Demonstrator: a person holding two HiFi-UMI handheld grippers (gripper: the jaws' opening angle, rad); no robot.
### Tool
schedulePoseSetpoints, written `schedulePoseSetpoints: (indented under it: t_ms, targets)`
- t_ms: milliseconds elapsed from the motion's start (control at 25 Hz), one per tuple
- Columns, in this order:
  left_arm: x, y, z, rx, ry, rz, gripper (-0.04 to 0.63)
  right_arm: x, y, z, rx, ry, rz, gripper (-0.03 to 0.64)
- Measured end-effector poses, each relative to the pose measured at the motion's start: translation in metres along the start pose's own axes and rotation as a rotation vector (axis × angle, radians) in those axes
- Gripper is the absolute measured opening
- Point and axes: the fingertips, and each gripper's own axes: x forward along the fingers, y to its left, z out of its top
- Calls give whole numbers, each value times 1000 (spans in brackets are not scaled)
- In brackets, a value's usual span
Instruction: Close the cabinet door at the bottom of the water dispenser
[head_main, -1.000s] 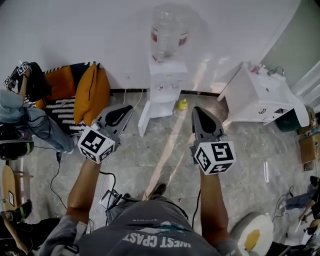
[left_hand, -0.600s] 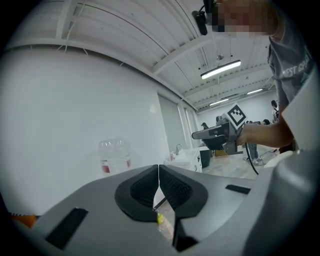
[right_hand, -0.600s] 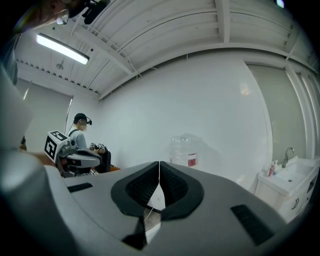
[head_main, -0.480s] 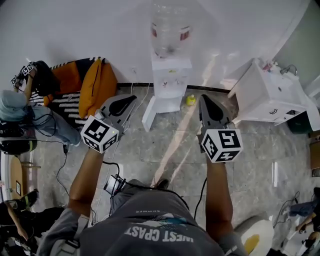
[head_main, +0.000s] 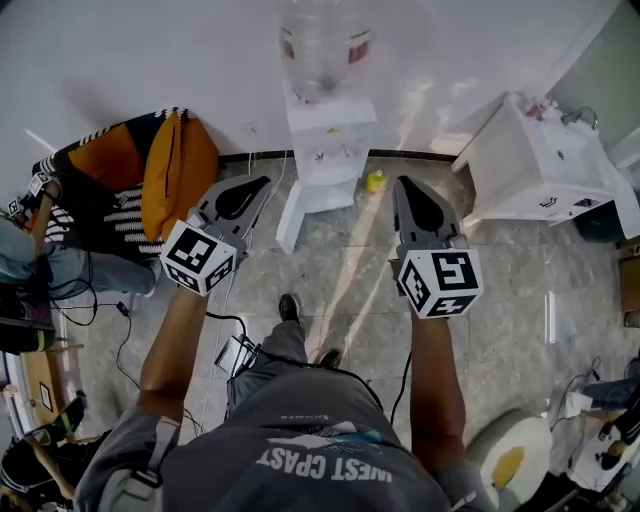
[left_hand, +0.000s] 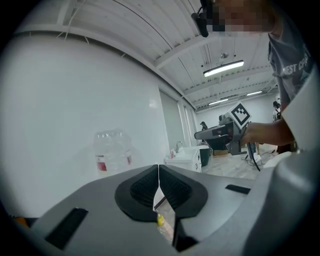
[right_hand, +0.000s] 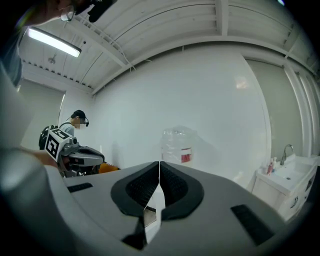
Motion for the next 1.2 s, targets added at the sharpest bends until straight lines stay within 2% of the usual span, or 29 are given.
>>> schedulePoseSetpoints:
  t_ms: [520,1200]
  targets:
    - [70,82,-22,-29,-3,-105,20,77,-19,-13,37,34,-111,29]
    - [108,141,-73,-100,40,-163,20,145,-35,-23,38,81,-181,29]
